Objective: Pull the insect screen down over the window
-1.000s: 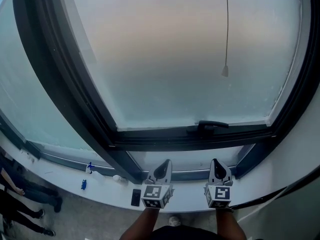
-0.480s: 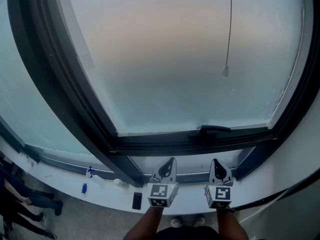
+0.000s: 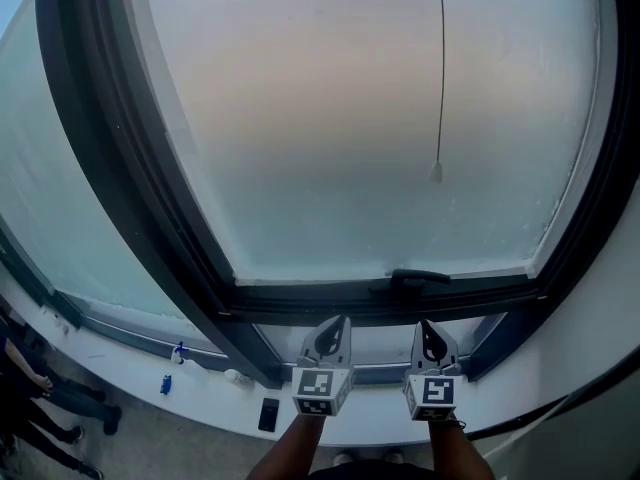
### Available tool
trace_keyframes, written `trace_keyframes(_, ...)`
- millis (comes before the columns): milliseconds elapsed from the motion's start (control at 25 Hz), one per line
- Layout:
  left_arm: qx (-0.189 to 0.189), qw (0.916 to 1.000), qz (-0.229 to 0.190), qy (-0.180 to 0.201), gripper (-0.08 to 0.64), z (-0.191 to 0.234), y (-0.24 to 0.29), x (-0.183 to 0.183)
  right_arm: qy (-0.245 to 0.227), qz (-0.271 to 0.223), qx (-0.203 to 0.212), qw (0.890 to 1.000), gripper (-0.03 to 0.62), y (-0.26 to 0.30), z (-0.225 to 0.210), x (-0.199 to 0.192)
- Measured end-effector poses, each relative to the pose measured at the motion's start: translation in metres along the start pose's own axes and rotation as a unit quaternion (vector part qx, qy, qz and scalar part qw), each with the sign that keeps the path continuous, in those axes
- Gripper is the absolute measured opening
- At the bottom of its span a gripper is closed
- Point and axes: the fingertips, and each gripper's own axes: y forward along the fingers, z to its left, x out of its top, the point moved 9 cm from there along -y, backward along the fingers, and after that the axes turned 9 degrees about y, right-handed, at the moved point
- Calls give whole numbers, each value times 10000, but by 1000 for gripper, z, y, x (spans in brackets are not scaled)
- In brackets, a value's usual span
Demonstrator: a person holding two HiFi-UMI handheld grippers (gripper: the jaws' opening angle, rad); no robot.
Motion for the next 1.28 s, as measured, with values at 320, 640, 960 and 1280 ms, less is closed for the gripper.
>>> trace_keyframes(320,36,9985,-545,55,2,3,21,35,-284,-672,147,9972,5,22,0,46)
trace_keyframes(640,289,9944,-930,402,2,22,40,81,-248,-1005,-35,9946,5,38,-13,91)
trace_keyframes(960,576,9880,-1268,676,2,47,53,133,-348,-1579,-167,9867,5,56,-16,161)
trace_keyframes(1280,645,9781,-1655,1083,2,71,56,200,-532,-2097,-319,9758,5,63,-17,215)
